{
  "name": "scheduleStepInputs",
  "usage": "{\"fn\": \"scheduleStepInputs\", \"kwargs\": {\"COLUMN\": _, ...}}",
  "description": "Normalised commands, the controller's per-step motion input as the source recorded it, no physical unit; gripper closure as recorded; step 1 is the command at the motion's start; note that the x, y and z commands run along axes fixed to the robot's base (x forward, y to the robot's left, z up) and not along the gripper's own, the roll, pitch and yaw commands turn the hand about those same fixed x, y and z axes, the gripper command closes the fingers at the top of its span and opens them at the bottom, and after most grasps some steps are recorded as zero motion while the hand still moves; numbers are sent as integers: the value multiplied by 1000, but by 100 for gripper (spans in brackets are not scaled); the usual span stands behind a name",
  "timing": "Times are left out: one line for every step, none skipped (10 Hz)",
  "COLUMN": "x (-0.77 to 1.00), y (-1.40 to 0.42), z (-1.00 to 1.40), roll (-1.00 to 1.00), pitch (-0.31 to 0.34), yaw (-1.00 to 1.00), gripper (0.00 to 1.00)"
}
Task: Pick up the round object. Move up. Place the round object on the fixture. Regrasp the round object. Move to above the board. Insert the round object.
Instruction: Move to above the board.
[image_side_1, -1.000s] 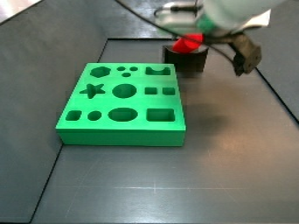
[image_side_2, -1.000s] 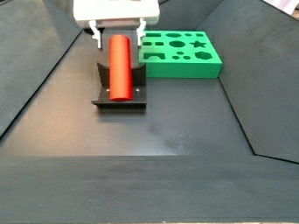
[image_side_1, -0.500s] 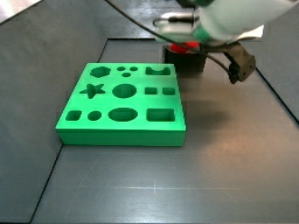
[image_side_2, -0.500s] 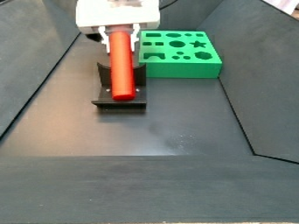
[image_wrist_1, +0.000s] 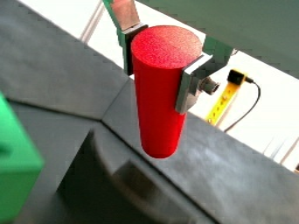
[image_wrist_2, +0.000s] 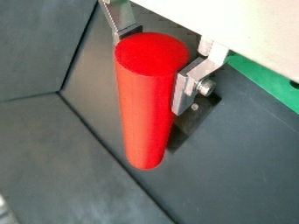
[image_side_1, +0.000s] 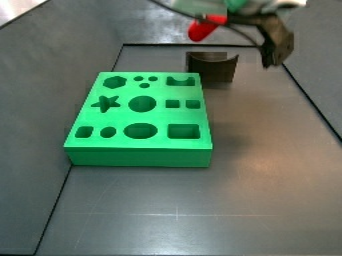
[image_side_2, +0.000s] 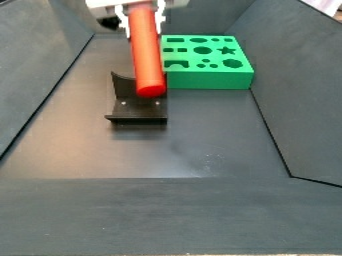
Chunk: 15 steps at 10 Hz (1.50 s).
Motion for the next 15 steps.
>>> {"fn": "scheduleStepInputs", "kwargs": {"x": -165, "y": 53, "z": 1000, "roll": -55, "pitch": -3, "yaw": 160, "gripper": 100}}
{"fn": "scheduleStepInputs", "kwargs": {"x": -163, "y": 50, "z": 1000, "roll": -52, "pitch": -45, "yaw": 138, "gripper": 100}}
{"fn": "scheduleStepInputs", "kwargs": {"x": -161, "y": 48, "z": 1000, "roll": -49, "pitch": -66, "yaw": 118, "gripper": 100}}
{"fn": "scheduleStepInputs", "kwargs": {"x": -153, "y": 44, "z": 1000, "roll": -52, "pitch": -95, "yaw": 58, "gripper": 100}}
{"fn": "scheduleStepInputs", "kwargs": {"x": -146, "y": 41, "z": 1000, "roll": -54, "pitch": -104, "yaw": 24, "gripper": 100}}
{"fn": "scheduleStepInputs", "kwargs": {"x": -145, "y": 39, "z": 1000, "roll": -54, "pitch": -95, "yaw": -6, "gripper": 100}}
{"fn": "scheduleStepInputs", "kwargs": {"x": -139, "y": 35, "z": 1000, "roll": -54, "pitch": -71, "yaw": -42, "gripper": 100}}
{"fn": "scheduleStepInputs", "kwargs": {"x": -133, "y": 32, "z": 1000, "roll": -52, "pitch": -45, "yaw": -58, "gripper": 100}}
{"fn": "scheduleStepInputs", "kwargs": {"x": -126, "y": 23, "z": 991, "roll": -54, "pitch": -6, "yaw": -69, "gripper": 100}}
{"fn": "scheduleStepInputs", "kwargs": {"x": -106, "y": 18, "z": 876, "roll": -55, "pitch": 13, "yaw": -68, "gripper": 100}}
{"fn": "scheduleStepInputs", "kwargs": {"x": -70, "y": 6, "z": 640, "roll": -62, "pitch": 46, "yaw": -58, "gripper": 100}}
{"fn": "scheduleStepInputs", "kwargs": {"x": -53, "y": 1, "z": 452, "roll": -67, "pitch": 66, "yaw": -46, "gripper": 100}}
{"fn": "scheduleStepInputs", "kwargs": {"x": -37, "y": -5, "z": 211, "roll": -69, "pitch": 96, "yaw": -22, "gripper": 100}}
{"fn": "scheduleStepInputs", "kwargs": {"x": -391, "y": -1000, "z": 25, "roll": -1000, "pitch": -81, "yaw": -85, "gripper": 100}}
{"fn": "scheduleStepInputs", "kwargs": {"x": -389, "y": -1000, "z": 23, "roll": -1000, "pitch": -92, "yaw": -80, "gripper": 100}}
